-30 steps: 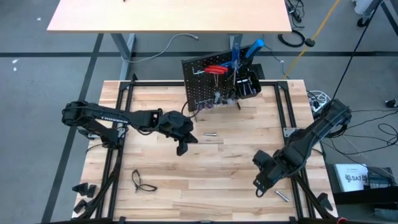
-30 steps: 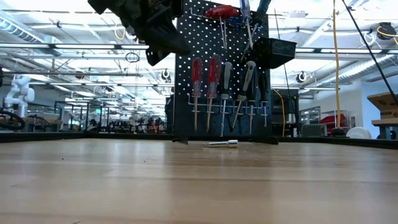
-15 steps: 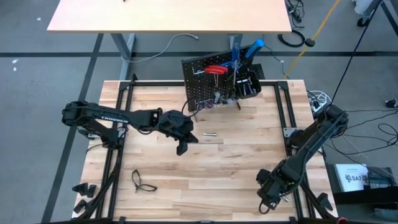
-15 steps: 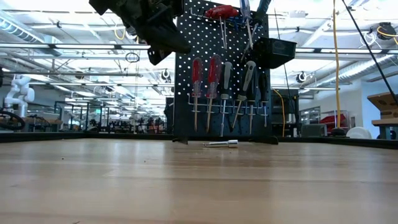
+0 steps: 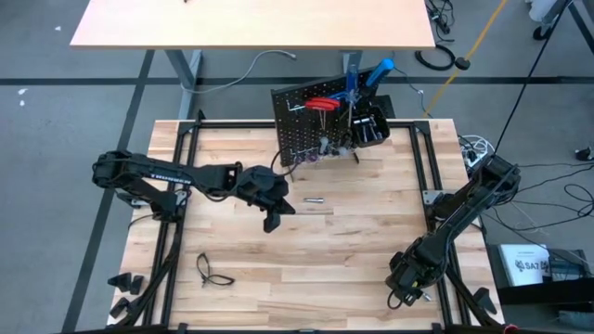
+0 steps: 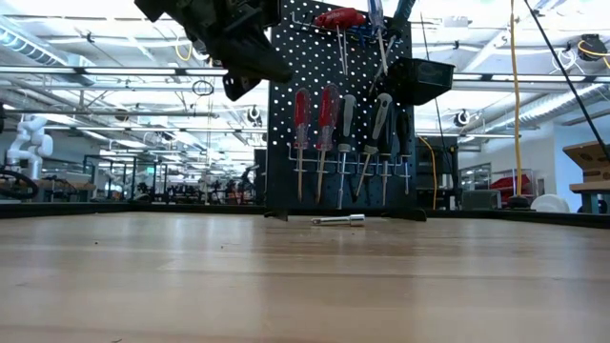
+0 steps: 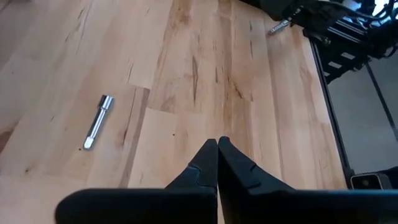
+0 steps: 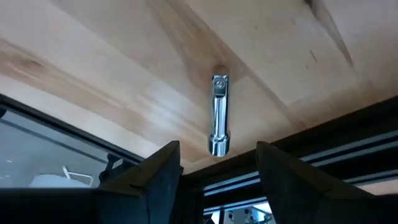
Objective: Hang tools onto peg board
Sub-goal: Put the silver extension bar into the black bin on the pegboard
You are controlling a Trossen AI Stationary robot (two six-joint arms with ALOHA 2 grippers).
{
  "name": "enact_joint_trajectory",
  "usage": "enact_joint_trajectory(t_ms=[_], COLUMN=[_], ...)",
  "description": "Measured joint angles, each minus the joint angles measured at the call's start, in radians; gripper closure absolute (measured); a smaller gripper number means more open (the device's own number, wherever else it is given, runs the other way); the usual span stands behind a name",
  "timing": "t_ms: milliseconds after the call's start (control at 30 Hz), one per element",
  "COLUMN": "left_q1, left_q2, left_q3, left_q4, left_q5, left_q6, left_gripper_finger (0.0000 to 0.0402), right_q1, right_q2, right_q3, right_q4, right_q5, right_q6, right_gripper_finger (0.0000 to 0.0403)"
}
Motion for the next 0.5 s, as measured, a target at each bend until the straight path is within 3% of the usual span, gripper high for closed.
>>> enact_joint_trajectory(t_ms=[300,500], left_q1=[0.0,0.0], left_q2=[0.0,0.0], left_q3=[0.0,0.0], left_q4=[0.001,-0.002], left_q5=[-0.022,-0.023], left_q6=[-0.015,-0.015], left_gripper_finger=[0.04,0.04], right_q1=[0.011,0.076], right_q2=[0.0,0.028], right_q3=[-0.067,-0.121], right_q4=[0.117,0.213], right_q5=[0.0,-0.013], right_q6=[0.056,0.159], right_gripper_finger=[0.0229,0.0243])
